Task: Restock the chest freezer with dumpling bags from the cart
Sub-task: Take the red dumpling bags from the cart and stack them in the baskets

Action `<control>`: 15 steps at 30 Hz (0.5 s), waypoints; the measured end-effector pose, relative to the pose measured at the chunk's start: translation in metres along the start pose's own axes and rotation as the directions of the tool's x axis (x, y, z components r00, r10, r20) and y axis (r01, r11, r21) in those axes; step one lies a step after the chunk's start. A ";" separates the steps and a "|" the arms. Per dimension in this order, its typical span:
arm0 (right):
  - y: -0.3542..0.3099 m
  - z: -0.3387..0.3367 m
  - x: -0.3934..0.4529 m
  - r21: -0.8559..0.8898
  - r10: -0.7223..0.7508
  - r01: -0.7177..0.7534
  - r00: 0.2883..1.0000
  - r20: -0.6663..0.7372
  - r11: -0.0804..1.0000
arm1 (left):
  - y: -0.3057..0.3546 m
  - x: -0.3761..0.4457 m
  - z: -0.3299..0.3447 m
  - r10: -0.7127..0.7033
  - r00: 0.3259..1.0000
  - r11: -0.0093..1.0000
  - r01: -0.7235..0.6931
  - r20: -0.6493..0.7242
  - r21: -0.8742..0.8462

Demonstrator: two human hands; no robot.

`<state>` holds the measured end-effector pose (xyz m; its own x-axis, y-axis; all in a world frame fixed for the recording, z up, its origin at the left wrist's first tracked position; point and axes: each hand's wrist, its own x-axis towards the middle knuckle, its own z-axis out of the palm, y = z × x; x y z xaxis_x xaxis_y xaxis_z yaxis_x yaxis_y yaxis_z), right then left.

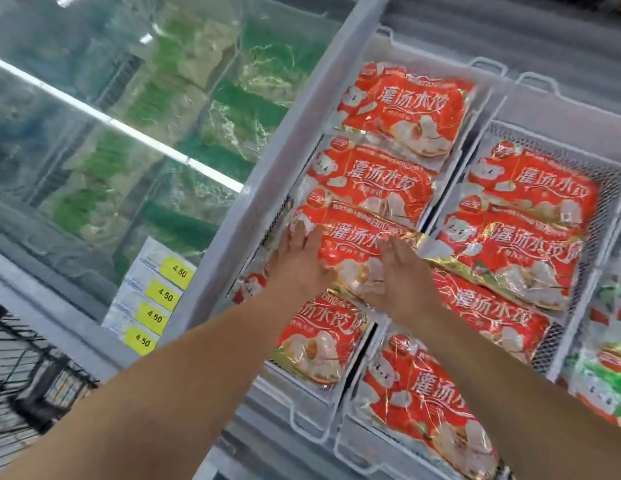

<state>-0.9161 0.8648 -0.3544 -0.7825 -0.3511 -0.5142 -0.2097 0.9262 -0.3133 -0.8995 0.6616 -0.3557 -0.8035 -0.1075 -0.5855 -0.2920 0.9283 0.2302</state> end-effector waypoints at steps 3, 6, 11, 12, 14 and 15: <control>-0.004 0.009 0.010 -0.102 0.002 0.000 1.000 0.020 0.995 | -0.013 0.008 0.007 -0.012 1.000 1.000 0.012 -0.014 0.005; -0.010 0.014 0.011 -0.088 0.027 -0.023 0.999 0.041 0.996 | -0.023 0.006 0.009 -0.026 1.000 0.999 0.025 0.004 0.032; -0.013 0.007 0.018 -0.036 -0.049 0.051 0.998 0.048 0.998 | -0.027 0.006 -0.001 -0.025 1.000 0.999 0.025 0.007 0.030; -0.014 0.004 0.020 -0.013 -0.072 0.072 0.997 0.041 0.997 | -0.028 0.006 -0.004 -0.036 0.999 0.999 0.036 0.006 0.017; -0.013 -0.002 0.022 0.033 -0.080 0.081 0.996 -0.036 0.996 | -0.029 0.006 -0.006 -0.047 0.998 0.999 0.047 -0.046 -0.001; -0.012 -0.004 0.023 0.050 -0.063 0.068 0.994 -0.085 0.996 | -0.028 0.005 -0.007 -0.042 0.995 0.999 0.043 -0.091 0.002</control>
<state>-0.9340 0.8458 -0.3588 -0.8144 -0.3962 -0.4239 -0.2328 0.8923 -0.3868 -0.8983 0.6327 -0.3598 -0.8342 -0.1786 -0.5218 -0.3247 0.9237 0.2030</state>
